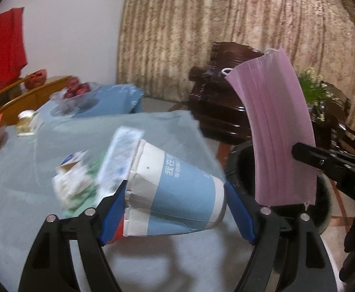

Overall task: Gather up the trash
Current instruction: 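Carry the cup and mask over the bin and open both grippers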

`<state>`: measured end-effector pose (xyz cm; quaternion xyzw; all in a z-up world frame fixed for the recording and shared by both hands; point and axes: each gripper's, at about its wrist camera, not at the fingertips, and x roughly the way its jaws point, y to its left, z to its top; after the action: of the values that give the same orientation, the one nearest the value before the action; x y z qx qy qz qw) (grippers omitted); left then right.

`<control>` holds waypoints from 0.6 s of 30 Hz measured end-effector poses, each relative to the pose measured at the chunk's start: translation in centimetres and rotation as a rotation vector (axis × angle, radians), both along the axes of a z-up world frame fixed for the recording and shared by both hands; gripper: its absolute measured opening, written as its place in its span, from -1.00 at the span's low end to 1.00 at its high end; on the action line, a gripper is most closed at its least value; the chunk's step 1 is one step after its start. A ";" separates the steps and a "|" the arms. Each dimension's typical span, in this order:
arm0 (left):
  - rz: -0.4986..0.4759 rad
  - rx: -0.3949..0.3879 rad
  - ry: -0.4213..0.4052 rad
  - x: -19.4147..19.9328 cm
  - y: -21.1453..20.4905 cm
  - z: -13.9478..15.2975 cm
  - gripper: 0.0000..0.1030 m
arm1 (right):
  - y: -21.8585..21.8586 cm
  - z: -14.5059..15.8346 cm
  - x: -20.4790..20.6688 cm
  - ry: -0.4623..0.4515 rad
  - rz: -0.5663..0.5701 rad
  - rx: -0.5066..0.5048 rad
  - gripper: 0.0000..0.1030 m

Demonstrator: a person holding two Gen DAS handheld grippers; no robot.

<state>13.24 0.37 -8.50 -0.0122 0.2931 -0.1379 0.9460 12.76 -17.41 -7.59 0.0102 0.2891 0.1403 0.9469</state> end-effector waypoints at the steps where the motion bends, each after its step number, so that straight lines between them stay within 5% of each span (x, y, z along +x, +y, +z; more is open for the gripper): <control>1: -0.016 -0.001 -0.006 0.4 -0.9 0.2 0.50 | -1.3 0.0 0.1 0.000 -0.028 -0.004 -1.00; 10: -0.185 -0.023 -0.012 3.6 -11.0 0.1 0.50 | -11.7 -3.9 0.4 0.084 -0.253 -0.037 -1.00; 18: -0.306 -0.023 0.045 5.4 -18.0 -2.1 0.56 | -16.2 -7.7 0.0 0.174 -0.387 -0.036 -0.87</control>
<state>18.68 -17.68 -10.59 0.0188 0.3111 -0.2836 0.9069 12.72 -33.66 -15.30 0.0606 0.3650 -0.0509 0.9276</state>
